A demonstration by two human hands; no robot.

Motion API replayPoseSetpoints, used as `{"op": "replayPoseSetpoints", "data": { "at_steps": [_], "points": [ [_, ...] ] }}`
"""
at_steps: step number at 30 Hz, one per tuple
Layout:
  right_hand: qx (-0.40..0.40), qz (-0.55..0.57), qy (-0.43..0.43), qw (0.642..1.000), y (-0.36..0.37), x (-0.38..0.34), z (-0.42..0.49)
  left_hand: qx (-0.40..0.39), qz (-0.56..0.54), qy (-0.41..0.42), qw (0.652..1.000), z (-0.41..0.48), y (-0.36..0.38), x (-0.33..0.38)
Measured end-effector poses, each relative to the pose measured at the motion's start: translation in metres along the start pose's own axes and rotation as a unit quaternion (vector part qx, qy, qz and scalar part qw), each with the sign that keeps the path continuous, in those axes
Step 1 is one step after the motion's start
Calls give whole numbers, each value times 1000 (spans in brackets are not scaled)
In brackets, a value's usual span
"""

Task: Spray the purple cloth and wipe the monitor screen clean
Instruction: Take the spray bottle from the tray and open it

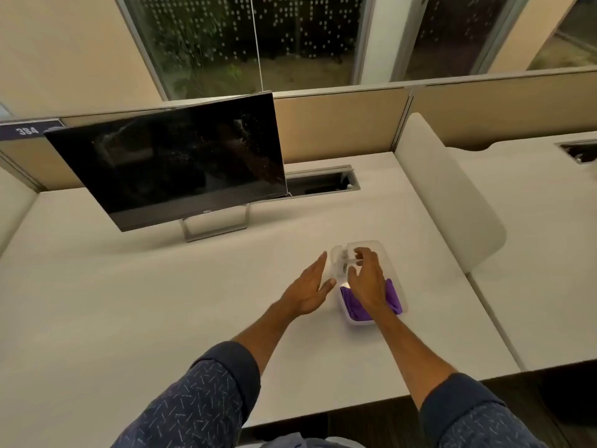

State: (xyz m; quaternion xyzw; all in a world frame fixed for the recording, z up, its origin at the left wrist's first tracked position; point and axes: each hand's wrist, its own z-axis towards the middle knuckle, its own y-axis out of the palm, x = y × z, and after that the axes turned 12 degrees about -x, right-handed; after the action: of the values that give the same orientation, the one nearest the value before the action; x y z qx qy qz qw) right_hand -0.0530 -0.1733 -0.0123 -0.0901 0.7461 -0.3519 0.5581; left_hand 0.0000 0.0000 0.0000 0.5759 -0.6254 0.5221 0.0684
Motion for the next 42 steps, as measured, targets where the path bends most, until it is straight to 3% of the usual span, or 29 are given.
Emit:
{"op": "replayPoseSetpoints", "data": {
  "at_steps": [4,8,18,22,26,31,42],
  "points": [
    [-53,-5,-17,998,2,-6,7,-1,-34,-40,999,3,6,1],
    [-61,-27,-5,998,8,-7,13,4,-27,-8,1000,3,11,-1],
    [-23,-2,-33,999,0,-10,9,23,-13,3,1000,6,20,-9],
    [4,42,-94,995,-3,-20,9,102,-24,22,994,-1,5,-3],
    [-22,106,-132,985,1,-41,9,195,-53,41,978,-5,-29,17],
    [-64,104,-139,983,18,-75,1,270,-118,103,950,-16,-67,29],
    [-85,79,-153,981,65,-108,-25,287,-135,154,936,-48,-79,-19]
  ]
}}
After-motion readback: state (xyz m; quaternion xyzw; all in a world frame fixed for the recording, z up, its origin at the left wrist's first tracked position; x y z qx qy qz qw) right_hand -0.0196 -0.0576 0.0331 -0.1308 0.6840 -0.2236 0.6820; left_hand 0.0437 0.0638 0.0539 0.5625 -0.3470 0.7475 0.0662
